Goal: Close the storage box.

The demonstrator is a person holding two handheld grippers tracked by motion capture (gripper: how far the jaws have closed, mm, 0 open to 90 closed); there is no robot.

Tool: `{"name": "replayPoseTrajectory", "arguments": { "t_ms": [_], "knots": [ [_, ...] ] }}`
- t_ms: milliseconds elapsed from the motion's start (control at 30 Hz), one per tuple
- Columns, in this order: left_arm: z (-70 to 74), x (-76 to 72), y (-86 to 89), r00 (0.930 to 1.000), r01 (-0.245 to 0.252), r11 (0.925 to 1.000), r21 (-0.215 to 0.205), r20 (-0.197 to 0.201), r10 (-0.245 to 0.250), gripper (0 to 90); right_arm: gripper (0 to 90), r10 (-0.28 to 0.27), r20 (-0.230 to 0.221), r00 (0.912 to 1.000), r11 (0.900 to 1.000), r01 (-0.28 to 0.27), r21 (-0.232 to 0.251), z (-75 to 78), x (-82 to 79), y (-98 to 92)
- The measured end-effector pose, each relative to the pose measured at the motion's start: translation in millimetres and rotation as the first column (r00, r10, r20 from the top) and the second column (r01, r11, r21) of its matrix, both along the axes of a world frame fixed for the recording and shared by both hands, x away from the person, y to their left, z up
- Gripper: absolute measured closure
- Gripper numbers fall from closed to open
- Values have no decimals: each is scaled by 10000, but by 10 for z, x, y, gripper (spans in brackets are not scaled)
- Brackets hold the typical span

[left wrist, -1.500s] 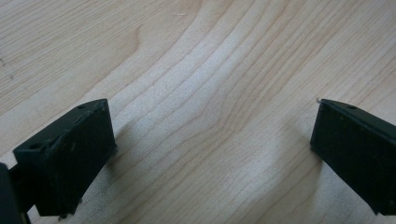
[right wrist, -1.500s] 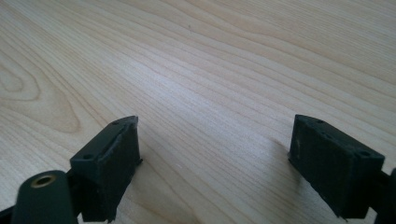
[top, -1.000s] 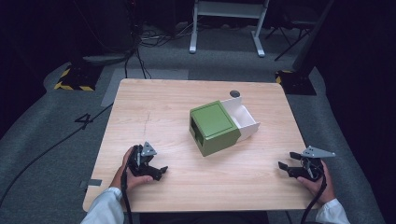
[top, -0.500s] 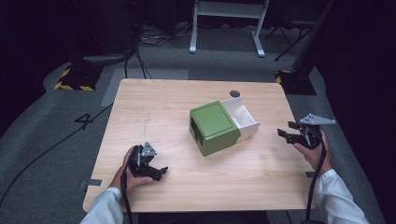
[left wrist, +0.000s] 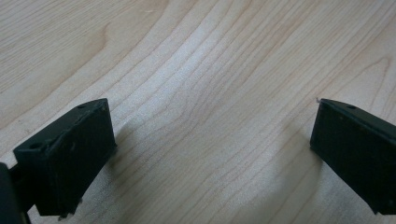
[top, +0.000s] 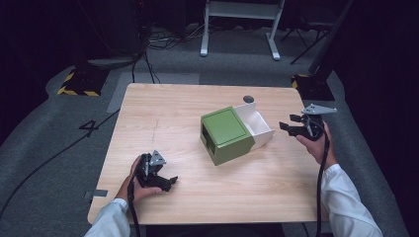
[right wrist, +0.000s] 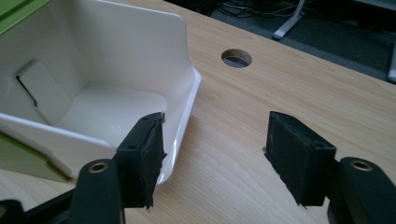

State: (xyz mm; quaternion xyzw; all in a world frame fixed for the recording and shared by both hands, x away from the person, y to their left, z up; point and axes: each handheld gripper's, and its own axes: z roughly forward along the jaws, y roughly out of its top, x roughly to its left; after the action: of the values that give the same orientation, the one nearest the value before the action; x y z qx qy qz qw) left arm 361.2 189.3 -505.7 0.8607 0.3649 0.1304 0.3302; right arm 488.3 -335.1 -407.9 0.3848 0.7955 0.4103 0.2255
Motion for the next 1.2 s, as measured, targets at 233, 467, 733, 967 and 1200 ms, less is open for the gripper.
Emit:
{"name": "replayPoseTrajectory", "arguments": {
  "t_ms": [233, 467, 733, 967, 1200],
  "knots": [
    [0, 0, 0, 10000, 3, 10000, 4, -1, -3, 1, 394, 197, -576, 9981, 9998, -200, -33, -159, 167, 210],
    [-1, -5, -2, 10000, -43, 10000, -19, -6, 43, 2, 424, 270, -778, 9966, 9996, -275, -57, -229, 209, 290],
    [-1, -4, -2, 10000, -42, 10000, -21, -6, 42, 2, 463, 221, -1473, 9888, 9994, -181, 281, -413, 312, 266],
    [-1, -4, -2, 10000, -41, 10000, -22, -6, 41, 2, 543, 606, -1978, 9784, 9963, -471, 722, -494, 367, 293],
    [-1, -4, -2, 10000, -40, 10000, -22, -6, 40, 2, 679, 1135, -2129, 9705, 9930, -1036, 571, -534, 404, 400]
  ]
}}
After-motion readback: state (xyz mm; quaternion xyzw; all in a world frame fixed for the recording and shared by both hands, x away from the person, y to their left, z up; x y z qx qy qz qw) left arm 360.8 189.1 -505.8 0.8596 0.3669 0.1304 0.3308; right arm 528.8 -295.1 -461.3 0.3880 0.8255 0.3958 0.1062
